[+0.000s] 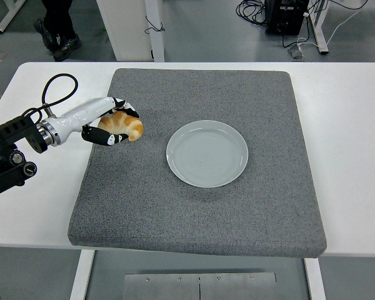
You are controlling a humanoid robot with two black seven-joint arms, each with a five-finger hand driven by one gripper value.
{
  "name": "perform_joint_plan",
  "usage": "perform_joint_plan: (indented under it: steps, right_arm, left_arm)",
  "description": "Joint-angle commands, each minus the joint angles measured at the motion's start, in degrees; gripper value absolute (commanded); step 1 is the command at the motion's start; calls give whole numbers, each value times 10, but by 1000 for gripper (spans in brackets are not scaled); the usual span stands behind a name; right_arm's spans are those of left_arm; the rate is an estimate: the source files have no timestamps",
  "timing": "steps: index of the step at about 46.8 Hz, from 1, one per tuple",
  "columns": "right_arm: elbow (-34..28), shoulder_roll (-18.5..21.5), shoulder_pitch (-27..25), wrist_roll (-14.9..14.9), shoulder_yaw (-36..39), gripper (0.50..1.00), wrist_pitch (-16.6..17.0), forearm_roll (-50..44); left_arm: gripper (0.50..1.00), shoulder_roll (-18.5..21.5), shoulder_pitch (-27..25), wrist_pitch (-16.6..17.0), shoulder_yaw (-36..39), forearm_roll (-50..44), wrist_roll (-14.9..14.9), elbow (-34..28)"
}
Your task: Place the bread on the plate
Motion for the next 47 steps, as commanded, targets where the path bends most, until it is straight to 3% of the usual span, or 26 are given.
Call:
perform_joint_plan:
  steps: [1,15,31,40,47]
  right_arm:
    - [0,0,0,0,0,1000,0,0]
    - [0,0,0,0,0,1000,0,0]
    - [0,0,0,0,0,1000,0,0]
    - [1,0,0,0,-1,1000,0,0]
    - [0,0,0,0,-1,1000,0,0]
  left_arm:
    - [500,16,-23,-13,-2,-2,0,-13]
    - [500,49,-105,-64,-2,-17,0,-20]
    - [500,54,-193,-111,0,-19,1,-20]
    - [500,40,-219,-119,2,-18,2,-22]
    - [500,1,-248,-120,9,-10,5,-25]
